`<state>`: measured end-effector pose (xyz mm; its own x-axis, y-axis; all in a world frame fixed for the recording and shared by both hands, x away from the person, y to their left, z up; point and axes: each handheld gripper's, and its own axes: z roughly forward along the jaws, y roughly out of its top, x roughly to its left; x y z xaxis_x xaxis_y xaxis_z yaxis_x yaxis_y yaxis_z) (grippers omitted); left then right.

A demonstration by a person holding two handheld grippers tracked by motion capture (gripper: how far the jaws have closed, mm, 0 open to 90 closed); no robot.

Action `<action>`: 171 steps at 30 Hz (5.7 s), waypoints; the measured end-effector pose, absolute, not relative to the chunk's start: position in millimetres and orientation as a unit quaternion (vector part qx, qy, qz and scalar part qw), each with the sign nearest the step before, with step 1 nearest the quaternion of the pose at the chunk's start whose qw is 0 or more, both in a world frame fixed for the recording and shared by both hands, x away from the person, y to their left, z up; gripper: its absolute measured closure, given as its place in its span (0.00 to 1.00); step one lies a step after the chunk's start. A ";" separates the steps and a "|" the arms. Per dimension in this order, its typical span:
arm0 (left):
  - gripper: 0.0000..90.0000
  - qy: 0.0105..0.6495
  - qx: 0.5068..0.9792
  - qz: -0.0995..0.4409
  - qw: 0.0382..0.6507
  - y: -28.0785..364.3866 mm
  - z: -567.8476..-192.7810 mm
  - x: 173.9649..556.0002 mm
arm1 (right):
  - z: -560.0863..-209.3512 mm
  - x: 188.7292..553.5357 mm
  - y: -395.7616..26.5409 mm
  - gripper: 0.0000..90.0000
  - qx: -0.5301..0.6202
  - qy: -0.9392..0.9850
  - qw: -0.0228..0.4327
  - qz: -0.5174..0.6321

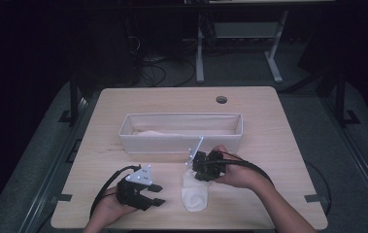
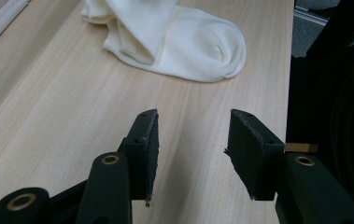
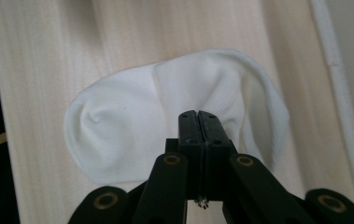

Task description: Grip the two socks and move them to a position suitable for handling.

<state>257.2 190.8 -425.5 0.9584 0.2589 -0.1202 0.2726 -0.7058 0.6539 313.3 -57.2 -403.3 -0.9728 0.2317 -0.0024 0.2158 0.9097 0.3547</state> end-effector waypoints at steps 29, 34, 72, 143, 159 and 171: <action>0.58 0.148 0.923 -0.012 0.356 194.1 -425.0 258.7 | -406.3 364.9 -73.1 0.78 0.169 0.969 0.015 0.182; 0.58 0.149 0.923 -0.013 0.355 194.3 -425.1 259.0 | -412.1 368.7 -70.3 0.80 0.170 0.969 0.008 0.176; 0.58 0.150 0.923 -0.012 0.353 191.4 -425.6 259.8 | -379.2 292.1 -69.1 0.98 0.100 0.970 0.006 0.223; 0.59 0.139 0.922 -0.014 0.361 180.4 -422.3 258.1 | -435.5 271.2 -52.5 0.90 0.107 0.972 -0.026 0.206; 0.61 0.124 0.927 -0.024 0.354 155.3 -425.2 265.0 | -442.2 268.9 -70.6 0.91 0.117 0.967 -0.019 0.226; 0.68 0.114 0.930 -0.036 0.347 136.7 -433.7 269.1 | -439.6 263.6 -76.4 0.88 0.108 0.966 -0.010 0.234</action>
<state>269.1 136.7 -433.7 0.9713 0.1876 -0.1459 0.2374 -0.7337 0.6367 263.6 -76.4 -439.6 -0.9763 0.2047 0.0705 0.2143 0.8674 0.4491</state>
